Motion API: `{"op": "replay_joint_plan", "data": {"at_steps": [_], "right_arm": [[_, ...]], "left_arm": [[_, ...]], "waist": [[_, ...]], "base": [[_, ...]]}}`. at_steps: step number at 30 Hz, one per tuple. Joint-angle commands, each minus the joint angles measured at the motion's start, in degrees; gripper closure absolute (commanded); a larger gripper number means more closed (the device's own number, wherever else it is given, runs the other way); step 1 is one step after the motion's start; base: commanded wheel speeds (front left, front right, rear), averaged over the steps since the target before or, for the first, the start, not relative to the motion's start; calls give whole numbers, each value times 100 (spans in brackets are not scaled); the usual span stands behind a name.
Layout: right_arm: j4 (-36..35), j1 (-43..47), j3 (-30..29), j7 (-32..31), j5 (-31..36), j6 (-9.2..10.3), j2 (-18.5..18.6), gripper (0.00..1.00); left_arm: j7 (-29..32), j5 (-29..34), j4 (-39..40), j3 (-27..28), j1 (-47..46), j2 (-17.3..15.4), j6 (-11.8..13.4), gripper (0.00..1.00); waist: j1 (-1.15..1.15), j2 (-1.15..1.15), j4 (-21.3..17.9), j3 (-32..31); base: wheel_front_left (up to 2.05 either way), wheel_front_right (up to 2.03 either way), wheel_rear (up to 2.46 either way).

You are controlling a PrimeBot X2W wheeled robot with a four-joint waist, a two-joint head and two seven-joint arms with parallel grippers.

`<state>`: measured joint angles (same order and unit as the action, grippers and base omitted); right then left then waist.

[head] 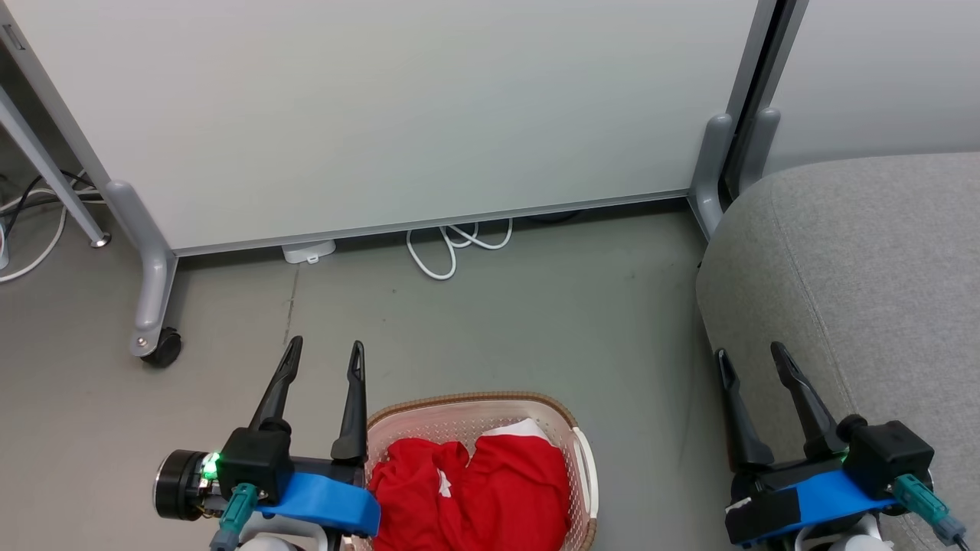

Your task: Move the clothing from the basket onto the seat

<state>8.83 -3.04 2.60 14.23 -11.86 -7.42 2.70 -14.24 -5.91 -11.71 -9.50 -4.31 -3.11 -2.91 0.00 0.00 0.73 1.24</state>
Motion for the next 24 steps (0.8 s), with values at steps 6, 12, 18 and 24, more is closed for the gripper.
{"op": "replay_joint_plan", "data": {"at_steps": [6,12,18,24], "right_arm": [[-41,87,30,98,317,-8,31,0],[-43,104,26,103,318,-8,32,0],[-41,102,28,102,313,-8,31,0],[-35,98,30,102,306,-8,31,0]], "left_arm": [[-96,321,-26,-19,-37,14,-28,0],[-102,319,-58,6,-36,20,-33,0],[-98,284,-69,20,-32,24,-26,0],[-98,243,-73,11,-20,25,-17,0]], "waist": [[0,0,0,-4],[0,0,13,-2],[0,0,22,1],[0,0,14,12]], "base": [[0,0,0],[0,0,0],[0,0,0],[0,0,0]]}}
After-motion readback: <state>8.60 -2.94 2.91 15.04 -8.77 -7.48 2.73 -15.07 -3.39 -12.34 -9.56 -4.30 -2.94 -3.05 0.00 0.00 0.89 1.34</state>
